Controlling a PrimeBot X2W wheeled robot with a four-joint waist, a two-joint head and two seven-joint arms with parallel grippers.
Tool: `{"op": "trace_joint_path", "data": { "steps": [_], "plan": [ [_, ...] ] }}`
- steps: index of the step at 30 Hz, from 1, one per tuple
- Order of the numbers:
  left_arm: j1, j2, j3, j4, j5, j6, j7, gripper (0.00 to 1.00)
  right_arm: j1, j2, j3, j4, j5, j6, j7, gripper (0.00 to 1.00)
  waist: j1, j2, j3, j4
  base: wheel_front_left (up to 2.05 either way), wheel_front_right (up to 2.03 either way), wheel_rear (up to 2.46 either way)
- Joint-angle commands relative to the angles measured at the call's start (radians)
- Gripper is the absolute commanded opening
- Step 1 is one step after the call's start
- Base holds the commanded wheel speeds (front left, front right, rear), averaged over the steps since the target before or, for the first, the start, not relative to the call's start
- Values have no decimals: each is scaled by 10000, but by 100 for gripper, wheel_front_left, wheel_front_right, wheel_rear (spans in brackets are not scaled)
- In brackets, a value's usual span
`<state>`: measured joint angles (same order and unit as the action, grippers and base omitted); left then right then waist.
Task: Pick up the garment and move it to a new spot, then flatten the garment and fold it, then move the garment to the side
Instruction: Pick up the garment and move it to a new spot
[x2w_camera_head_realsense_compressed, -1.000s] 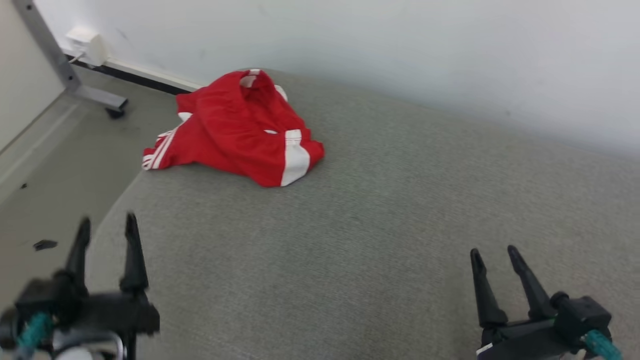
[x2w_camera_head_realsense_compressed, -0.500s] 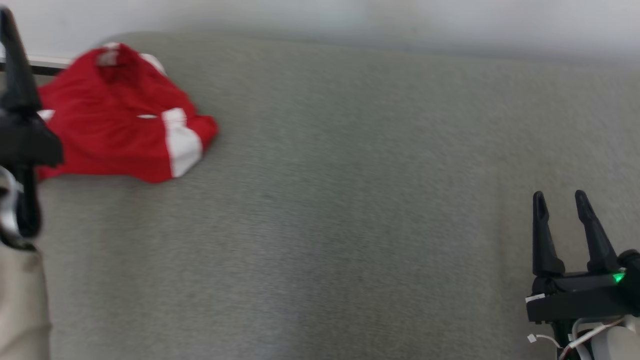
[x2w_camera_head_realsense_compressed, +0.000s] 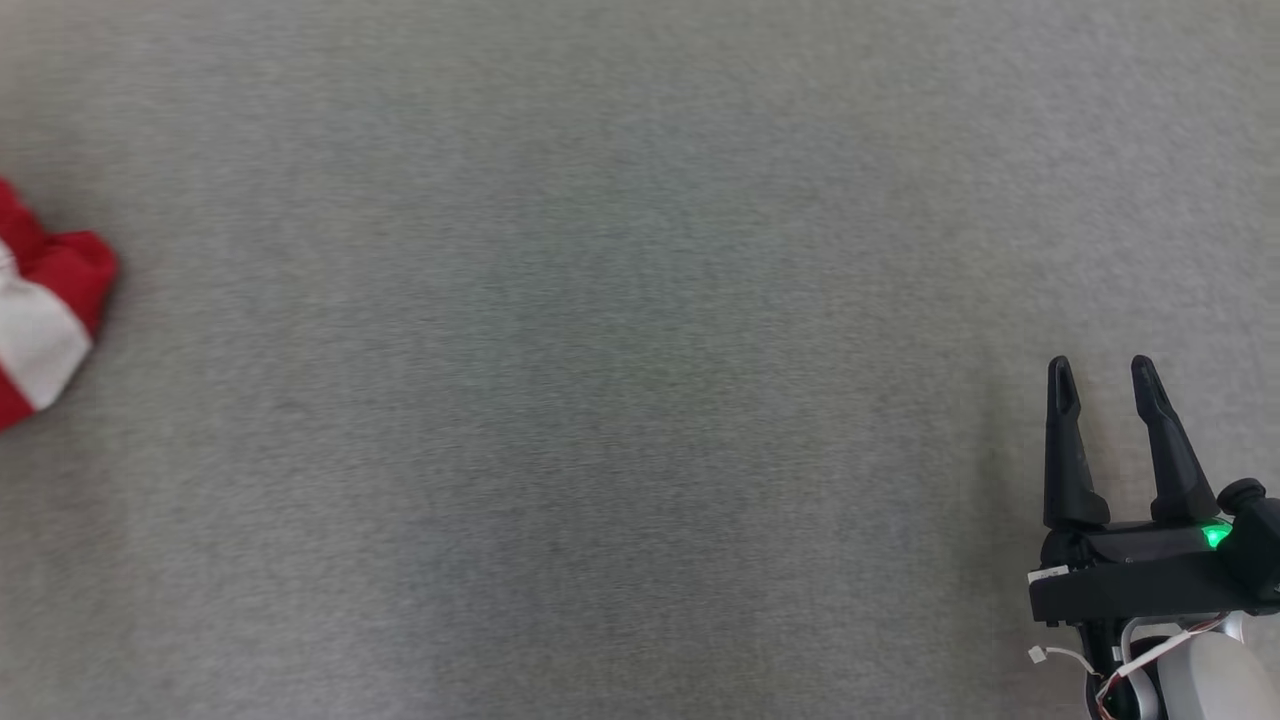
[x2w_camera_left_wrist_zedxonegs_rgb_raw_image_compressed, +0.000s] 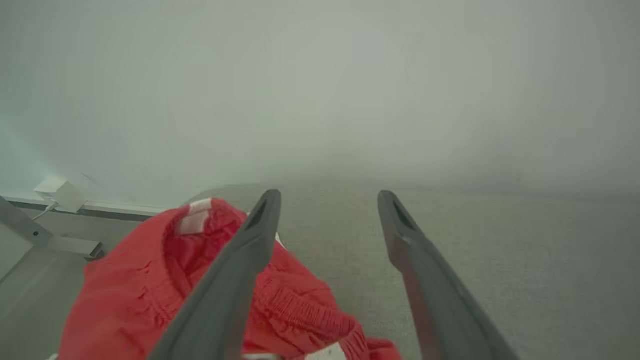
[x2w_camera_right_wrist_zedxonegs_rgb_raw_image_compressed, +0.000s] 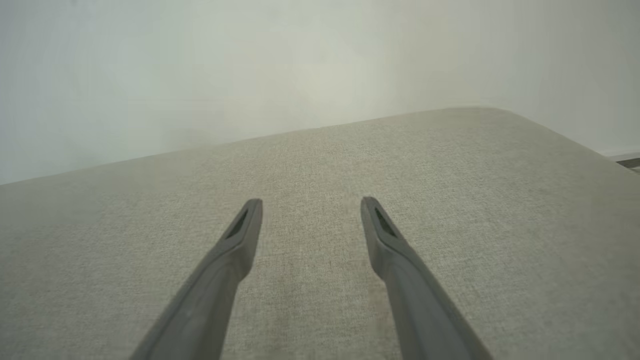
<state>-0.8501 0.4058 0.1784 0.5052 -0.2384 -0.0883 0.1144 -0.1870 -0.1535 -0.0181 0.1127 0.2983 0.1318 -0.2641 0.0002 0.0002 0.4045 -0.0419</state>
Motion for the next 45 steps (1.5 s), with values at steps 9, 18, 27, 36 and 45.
{"op": "trace_joint_path", "data": {
  "steps": [9, 18, 27, 36, 45],
  "plan": [
    [984, 381, 104, 879, -366, 207, 2467, 100, 100, 55, -116, -30, -22, -21, -7, 100, -2, -2, 297, -743, 0, 0, 0],
    [1618, 341, 77, 584, -476, 513, 3684, 9, 97, 133, 38, 29, 16, -21, -7, 100, -2, -2, 156, -792, 0, 0, 0],
    [1182, 218, -140, -425, -257, 419, 1678, 0, 207, 184, 17, 158, 91, -21, -7, 100, -2, -2, -456, -463, 0, 0, 0],
    [123, 85, -857, -1968, -193, -10, 559, 0, 367, 363, 132, 333, 126, -21, -7, 100, -2, -2, -1283, -319, 0, 0, 0],
    [-1845, -611, -2554, -3446, -358, -313, 781, 0, 578, 702, 146, 501, 193, -21, -8, 100, -2, -2, -1852, -1183, 0, 0, 0]
  ]
}}
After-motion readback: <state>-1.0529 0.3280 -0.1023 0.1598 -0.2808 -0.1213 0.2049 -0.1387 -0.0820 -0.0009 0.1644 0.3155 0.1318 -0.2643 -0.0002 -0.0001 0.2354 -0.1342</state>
